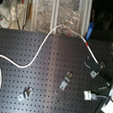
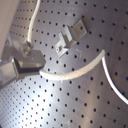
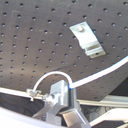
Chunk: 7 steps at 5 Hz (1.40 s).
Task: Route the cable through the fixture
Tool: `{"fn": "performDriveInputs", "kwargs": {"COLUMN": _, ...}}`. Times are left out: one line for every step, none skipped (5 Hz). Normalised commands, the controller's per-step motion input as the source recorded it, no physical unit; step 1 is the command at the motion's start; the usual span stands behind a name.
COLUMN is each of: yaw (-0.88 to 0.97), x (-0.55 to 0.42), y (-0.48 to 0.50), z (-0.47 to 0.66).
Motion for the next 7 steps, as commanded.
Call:
{"fn": "performDriveInputs", "kwargs": {"yaw": 0.0, "x": 0.0, "y": -0.001, "z": 0.02}}
{"fn": "performDriveInputs", "kwargs": {"yaw": 0.27, "x": 0.037, "y": 0.014, "z": 0.1}}
{"fn": "performDriveInputs", "kwargs": {"yaw": 0.55, "x": 0.089, "y": -0.059, "z": 0.18}}
{"fn": "performDriveInputs", "kwargs": {"yaw": 0.49, "x": 0.144, "y": -0.244, "z": 0.28}}
{"fn": "performDriveInputs", "kwargs": {"yaw": 0.0, "x": 0.089, "y": -0.336, "z": 0.38}}
{"fn": "performDriveInputs", "kwargs": {"yaw": 0.0, "x": -0.183, "y": -0.241, "z": 0.36}}
{"fn": "performDriveInputs", "kwargs": {"yaw": 0.0, "x": -0.277, "y": -0.202, "z": 0.33}}
